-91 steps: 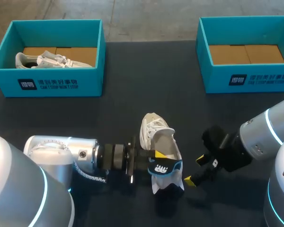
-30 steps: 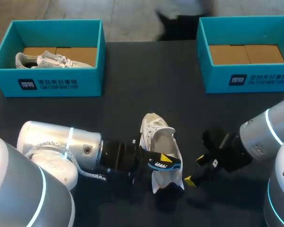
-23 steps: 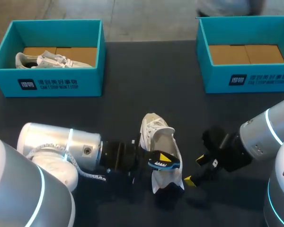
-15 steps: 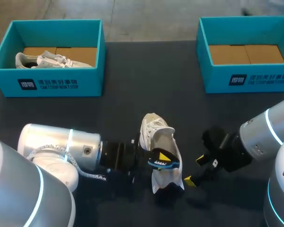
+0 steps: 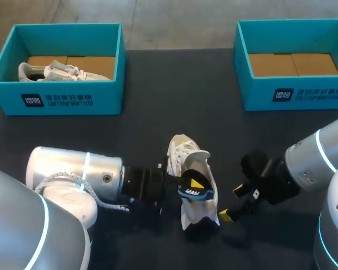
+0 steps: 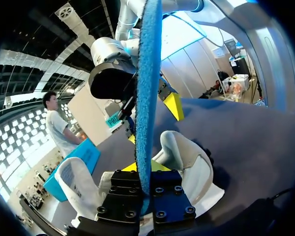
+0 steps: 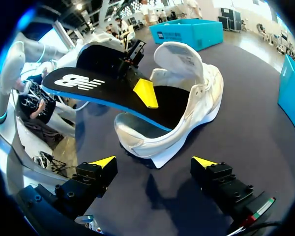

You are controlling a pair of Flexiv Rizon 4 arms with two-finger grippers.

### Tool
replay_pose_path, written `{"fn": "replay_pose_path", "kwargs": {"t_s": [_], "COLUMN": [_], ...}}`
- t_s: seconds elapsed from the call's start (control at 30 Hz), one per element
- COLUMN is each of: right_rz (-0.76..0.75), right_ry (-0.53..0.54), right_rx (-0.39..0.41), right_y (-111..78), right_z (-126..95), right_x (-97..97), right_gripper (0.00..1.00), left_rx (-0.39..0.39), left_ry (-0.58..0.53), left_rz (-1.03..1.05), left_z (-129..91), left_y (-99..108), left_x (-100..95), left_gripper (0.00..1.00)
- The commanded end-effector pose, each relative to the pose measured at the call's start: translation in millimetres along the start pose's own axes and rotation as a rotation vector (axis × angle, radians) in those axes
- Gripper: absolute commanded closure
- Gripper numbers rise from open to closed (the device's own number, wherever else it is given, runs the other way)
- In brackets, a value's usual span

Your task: Take the shoe out of the shoebox, open the shoe tongue, remove and reinsert the insole, then place the shoe into the shoebox

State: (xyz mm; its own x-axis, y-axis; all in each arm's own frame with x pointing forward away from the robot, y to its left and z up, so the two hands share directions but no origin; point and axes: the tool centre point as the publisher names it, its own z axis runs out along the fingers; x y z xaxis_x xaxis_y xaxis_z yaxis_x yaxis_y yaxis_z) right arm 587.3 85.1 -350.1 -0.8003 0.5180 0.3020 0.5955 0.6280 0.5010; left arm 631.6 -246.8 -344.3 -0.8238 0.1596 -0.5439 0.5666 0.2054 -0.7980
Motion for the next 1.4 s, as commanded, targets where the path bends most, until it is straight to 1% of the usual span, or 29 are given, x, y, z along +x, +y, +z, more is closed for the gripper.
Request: {"fn": "replay_pose_path", "kwargs": {"t_s": [0.03,0.23,0.43,0.47,0.53,0.57,0.73,0.9,1.2,1.27,1.33,1.4], "right_rz": [0.001,0.001,0.001,0.001,0.001,0.001,0.001,0.001,0.001,0.001,0.001,0.001], "right_ry": [-0.004,-0.004,-0.004,-0.004,-0.004,-0.004,-0.004,-0.004,-0.004,-0.004,-0.004,-0.004], "right_rx": [0.001,0.001,0.001,0.001,0.001,0.001,0.001,0.001,0.001,0.001,0.001,0.001], "right_y": [0.3,0.3,0.3,0.3,0.3,0.3,0.3,0.3,0.3,0.3,0.3,0.3], "right_z": [1.6,1.6,1.6,1.6,1.6,1.6,1.6,1.6,1.6,1.6,1.6,1.6], "right_x": [1.6,1.6,1.6,1.6,1.6,1.6,1.6,1.6,1.6,1.6,1.6,1.6], "right_gripper": [0.00,0.00,0.00,0.00,0.00,0.00,0.00,0.00,0.00,0.00,0.00,0.00], "left_rx": [0.004,0.011,0.026,0.032,0.036,0.039,0.067,0.086,0.098,0.098,0.097,0.094], "left_ry": [-0.003,0.002,0.007,0.008,0.008,0.007,-0.001,-0.003,0.001,0.005,0.011,0.015], "left_rz": [0.005,0.003,-0.002,-0.007,-0.009,-0.009,-0.010,0.002,0.038,0.046,0.060,0.070], "left_z": [4.5,3.8,-2.3,-3.6,-5.1,-6.2,-11.5,-16.3,-19.7,-17.9,-15.5,-13.5], "left_y": [6.1,6.2,1.9,-0.2,-2.6,-4.4,-11.7,-19.2,-28.8,-29.4,-29.6,-29.2], "left_x": [-0.6,2.0,5.3,5.9,6.4,6.8,8.4,13.9,17.4,17.9,18.1,18.4], "left_gripper": [1.00,1.00,1.00,0.93,0.75,0.71,0.68,0.67,0.69,0.72,1.00,1.00]}}
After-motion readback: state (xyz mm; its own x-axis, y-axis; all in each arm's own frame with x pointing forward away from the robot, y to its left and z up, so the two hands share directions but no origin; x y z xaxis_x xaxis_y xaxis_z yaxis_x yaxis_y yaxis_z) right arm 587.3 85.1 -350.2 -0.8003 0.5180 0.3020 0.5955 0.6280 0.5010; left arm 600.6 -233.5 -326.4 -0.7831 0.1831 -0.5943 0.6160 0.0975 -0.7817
